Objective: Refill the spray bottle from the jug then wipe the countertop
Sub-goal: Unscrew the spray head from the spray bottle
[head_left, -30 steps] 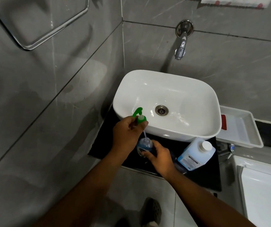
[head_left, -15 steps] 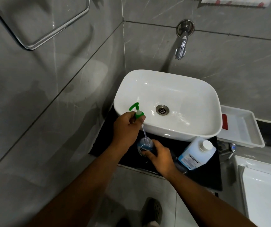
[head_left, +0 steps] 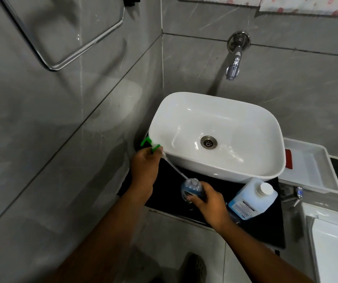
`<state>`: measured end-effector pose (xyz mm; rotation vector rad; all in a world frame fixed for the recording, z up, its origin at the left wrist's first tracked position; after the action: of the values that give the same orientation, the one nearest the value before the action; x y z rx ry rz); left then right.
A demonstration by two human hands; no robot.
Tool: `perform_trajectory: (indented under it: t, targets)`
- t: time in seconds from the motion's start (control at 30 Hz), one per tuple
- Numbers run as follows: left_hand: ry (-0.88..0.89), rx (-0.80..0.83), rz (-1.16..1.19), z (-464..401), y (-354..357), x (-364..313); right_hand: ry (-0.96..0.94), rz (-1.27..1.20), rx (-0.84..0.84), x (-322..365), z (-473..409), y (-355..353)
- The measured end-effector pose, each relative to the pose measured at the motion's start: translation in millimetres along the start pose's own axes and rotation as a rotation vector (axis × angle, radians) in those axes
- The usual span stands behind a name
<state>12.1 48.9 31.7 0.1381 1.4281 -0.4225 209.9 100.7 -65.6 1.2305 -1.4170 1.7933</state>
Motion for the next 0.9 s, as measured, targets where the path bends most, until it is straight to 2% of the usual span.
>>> perform_trajectory:
  t: [0.17,0.3,0.53,0.73,0.9]
  targets:
    - [-0.344,-0.069,0.054,-30,-11,34,0.019,-0.005,-0.012,-6,0,-4]
    - [-0.488,-0.023,0.016,-37,-5,64,0.027,0.000,0.003,-10,2,-9]
    - [-0.505,-0.089,-0.082,-42,14,104,0.029,0.004,0.016,-10,0,-10]
    - [-0.284,-0.140,-0.286,-48,23,111,0.033,-0.002,0.001,-8,1,-10]
    - [-0.234,-0.122,-0.370,-45,18,116,0.036,-0.017,0.004,-11,4,-11]
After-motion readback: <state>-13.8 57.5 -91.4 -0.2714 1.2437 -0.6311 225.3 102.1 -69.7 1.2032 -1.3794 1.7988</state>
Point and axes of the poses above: each hand's wrist, its own z-axis away from the middle knuckle, its own y-axis out of the palm, x = y × z, the point moved 1 cm from there along -z, towards the middle knuckle, and after that the axes turned 14 degrees about -x, right-handed, at the moved point
